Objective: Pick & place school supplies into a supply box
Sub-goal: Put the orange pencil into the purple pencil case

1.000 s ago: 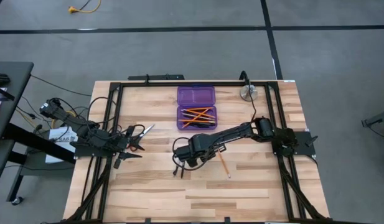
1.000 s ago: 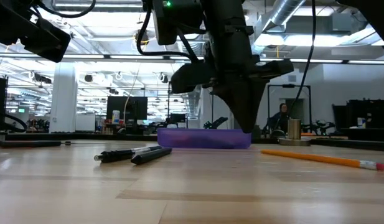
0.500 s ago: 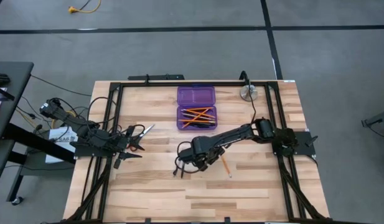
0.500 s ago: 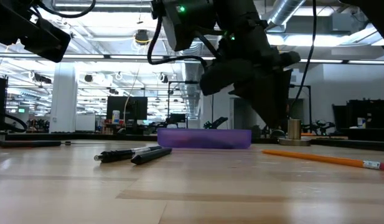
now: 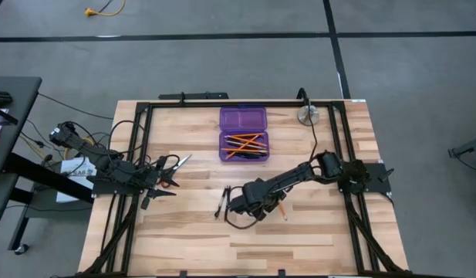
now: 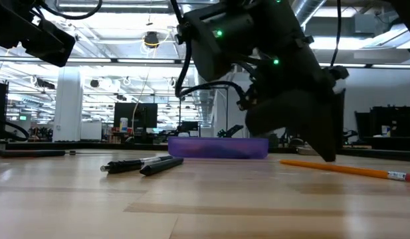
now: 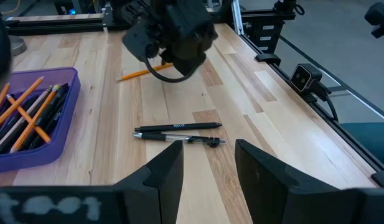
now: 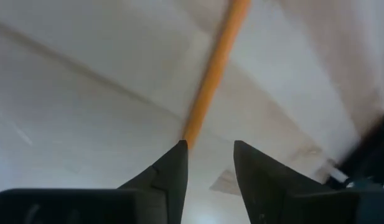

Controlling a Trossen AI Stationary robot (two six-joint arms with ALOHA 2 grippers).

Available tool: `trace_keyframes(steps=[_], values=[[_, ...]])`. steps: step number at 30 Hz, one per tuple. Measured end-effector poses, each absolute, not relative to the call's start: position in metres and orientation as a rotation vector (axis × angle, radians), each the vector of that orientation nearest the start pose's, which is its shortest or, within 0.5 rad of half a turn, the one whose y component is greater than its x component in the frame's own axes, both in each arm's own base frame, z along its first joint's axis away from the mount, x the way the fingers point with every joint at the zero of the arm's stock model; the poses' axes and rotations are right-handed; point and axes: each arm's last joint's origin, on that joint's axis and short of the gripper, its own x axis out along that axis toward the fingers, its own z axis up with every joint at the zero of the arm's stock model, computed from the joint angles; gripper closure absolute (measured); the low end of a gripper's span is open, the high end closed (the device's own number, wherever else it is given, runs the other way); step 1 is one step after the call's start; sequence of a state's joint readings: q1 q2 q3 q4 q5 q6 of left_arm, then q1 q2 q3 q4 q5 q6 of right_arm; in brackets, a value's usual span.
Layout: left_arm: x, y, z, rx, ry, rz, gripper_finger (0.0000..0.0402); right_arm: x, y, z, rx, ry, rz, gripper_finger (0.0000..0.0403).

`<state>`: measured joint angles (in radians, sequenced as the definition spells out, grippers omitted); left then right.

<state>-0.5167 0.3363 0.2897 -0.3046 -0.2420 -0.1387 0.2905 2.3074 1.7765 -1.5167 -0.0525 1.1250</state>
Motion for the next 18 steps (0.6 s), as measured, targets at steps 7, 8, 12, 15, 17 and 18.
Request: trace_keyframes(steps=[7, 8, 12, 15, 17, 18], values=[[0.098, -0.047, 0.206, -0.011, 0.344, -0.247, 0.0269, 0.375, 0.128, 0.140, 0.488, 1.816, -0.918, 0.0286], [0.098, -0.047, 0.206, -0.011, 0.344, -0.247, 0.0269, 0.374, 0.130, 0.144, 0.494, 1.799, -0.920, 0.0286], [0.098, -0.048, 0.207, -0.012, 0.342, -0.248, 0.0269, 0.369, 0.135, 0.171, 0.513, 1.687, -0.936, 0.0286], [0.098, -0.048, 0.207, -0.012, 0.341, -0.248, 0.0269, 0.360, 0.136, 0.196, 0.534, 1.559, -0.946, 0.0286], [0.098, -0.048, 0.207, -0.013, 0.342, -0.248, 0.0269, 0.353, 0.136, 0.212, 0.566, 1.466, -0.939, 0.0286], [0.098, -0.048, 0.207, -0.014, 0.341, -0.247, 0.0269, 0.348, 0.136, 0.218, 0.577, 1.419, -0.938, 0.0286]])
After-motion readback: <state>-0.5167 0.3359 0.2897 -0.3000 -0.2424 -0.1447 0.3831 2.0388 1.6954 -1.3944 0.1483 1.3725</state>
